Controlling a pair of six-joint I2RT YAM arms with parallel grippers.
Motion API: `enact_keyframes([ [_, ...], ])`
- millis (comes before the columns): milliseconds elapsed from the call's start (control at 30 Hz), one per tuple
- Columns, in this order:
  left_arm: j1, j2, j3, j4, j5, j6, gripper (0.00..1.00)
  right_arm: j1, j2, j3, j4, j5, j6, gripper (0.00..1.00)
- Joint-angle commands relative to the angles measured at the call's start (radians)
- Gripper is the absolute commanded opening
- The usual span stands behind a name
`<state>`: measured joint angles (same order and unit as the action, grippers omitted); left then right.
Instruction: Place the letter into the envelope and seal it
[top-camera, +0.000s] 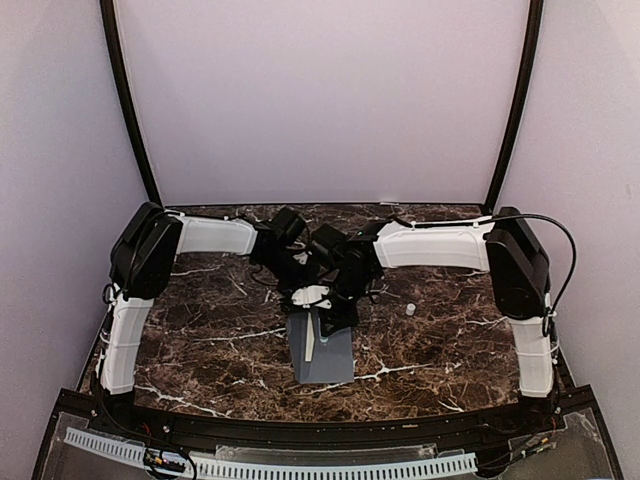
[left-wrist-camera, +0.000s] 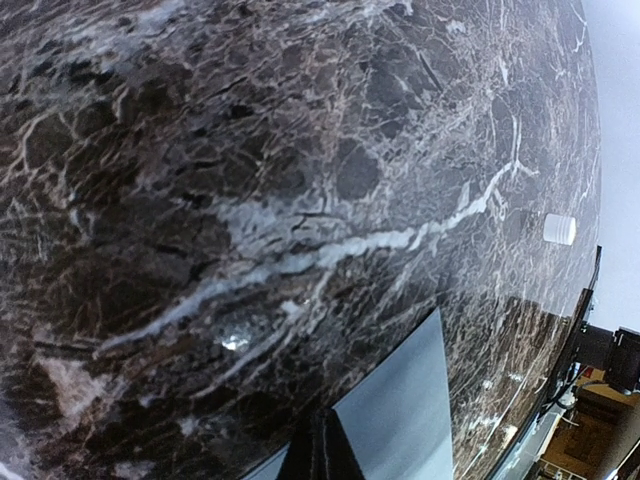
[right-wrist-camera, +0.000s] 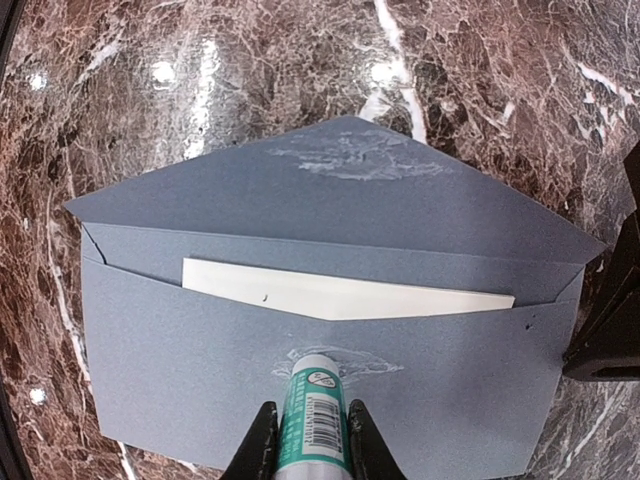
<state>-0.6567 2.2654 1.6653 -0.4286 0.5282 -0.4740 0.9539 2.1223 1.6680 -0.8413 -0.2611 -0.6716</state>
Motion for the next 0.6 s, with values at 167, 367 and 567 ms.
enact_keyframes([
  [167, -0.002, -0.026, 0.017, -0.071, 0.007, 0.036, 0.00, 0.002, 0.022, 0.006, -0.016, 0.062, 0.030, 0.00],
  [367, -0.016, 0.001, 0.019, -0.126, -0.041, 0.039, 0.00, -0.001, 0.025, 0.011, -0.017, 0.071, 0.029, 0.00],
  [567, -0.018, 0.026, 0.027, -0.147, -0.050, 0.031, 0.00, -0.009, 0.044, 0.038, -0.010, 0.082, 0.042, 0.00],
])
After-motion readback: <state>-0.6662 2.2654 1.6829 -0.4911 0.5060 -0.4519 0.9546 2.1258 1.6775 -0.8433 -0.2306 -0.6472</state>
